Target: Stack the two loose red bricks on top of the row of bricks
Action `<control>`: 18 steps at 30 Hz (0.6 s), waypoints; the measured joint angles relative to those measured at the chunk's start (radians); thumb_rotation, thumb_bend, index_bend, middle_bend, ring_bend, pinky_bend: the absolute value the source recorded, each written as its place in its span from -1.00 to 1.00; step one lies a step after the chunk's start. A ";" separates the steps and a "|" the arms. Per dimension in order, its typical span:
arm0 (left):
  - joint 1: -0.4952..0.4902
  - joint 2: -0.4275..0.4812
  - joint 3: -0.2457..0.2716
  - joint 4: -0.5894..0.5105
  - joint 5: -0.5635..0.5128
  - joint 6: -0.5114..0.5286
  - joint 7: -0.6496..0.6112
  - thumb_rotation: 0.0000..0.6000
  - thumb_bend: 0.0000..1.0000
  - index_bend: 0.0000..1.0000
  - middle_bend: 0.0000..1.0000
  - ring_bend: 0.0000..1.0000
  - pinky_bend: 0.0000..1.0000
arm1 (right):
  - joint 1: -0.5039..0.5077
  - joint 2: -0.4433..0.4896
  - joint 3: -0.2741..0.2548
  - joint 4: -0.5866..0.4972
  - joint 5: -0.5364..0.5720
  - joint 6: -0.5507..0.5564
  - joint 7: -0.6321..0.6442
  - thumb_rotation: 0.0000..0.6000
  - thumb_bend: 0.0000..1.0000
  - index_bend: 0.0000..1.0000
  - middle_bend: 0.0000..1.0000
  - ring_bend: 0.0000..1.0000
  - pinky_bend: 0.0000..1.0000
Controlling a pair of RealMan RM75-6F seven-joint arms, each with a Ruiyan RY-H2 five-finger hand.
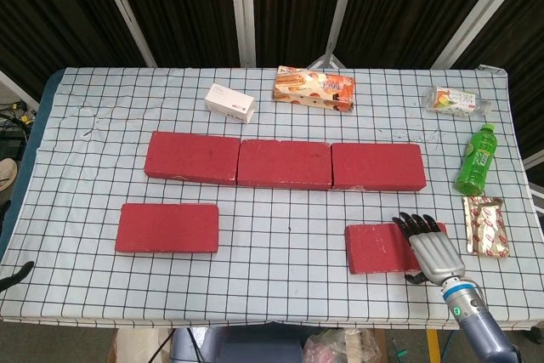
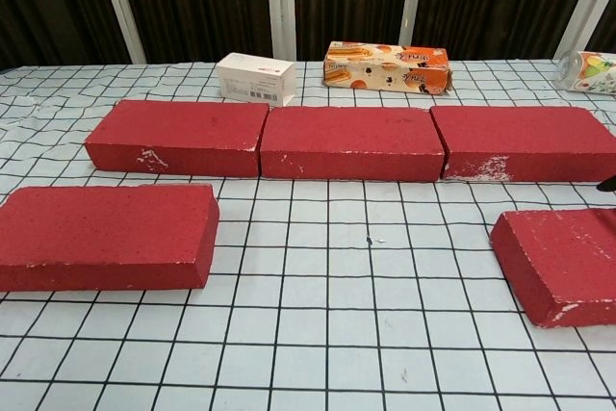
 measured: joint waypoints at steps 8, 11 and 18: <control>0.001 -0.005 -0.001 -0.003 -0.005 -0.001 0.012 1.00 -1.00 -0.91 -1.00 -1.00 -0.63 | -0.074 -0.008 -0.082 -0.004 -0.090 0.080 -0.006 1.00 -0.69 -1.00 -1.00 -1.00 -1.00; 0.000 -0.006 0.000 -0.004 -0.005 -0.004 0.015 1.00 -1.00 -0.91 -1.00 -1.00 -0.63 | -0.041 -0.012 -0.055 0.008 -0.064 0.046 -0.003 1.00 -0.69 -1.00 -1.00 -1.00 -1.00; -0.002 -0.005 0.001 -0.005 -0.007 -0.010 0.016 1.00 -1.00 -0.91 -1.00 -1.00 -0.63 | 0.012 -0.042 -0.017 0.043 0.009 0.009 0.013 1.00 -0.69 -1.00 -1.00 -1.00 -1.00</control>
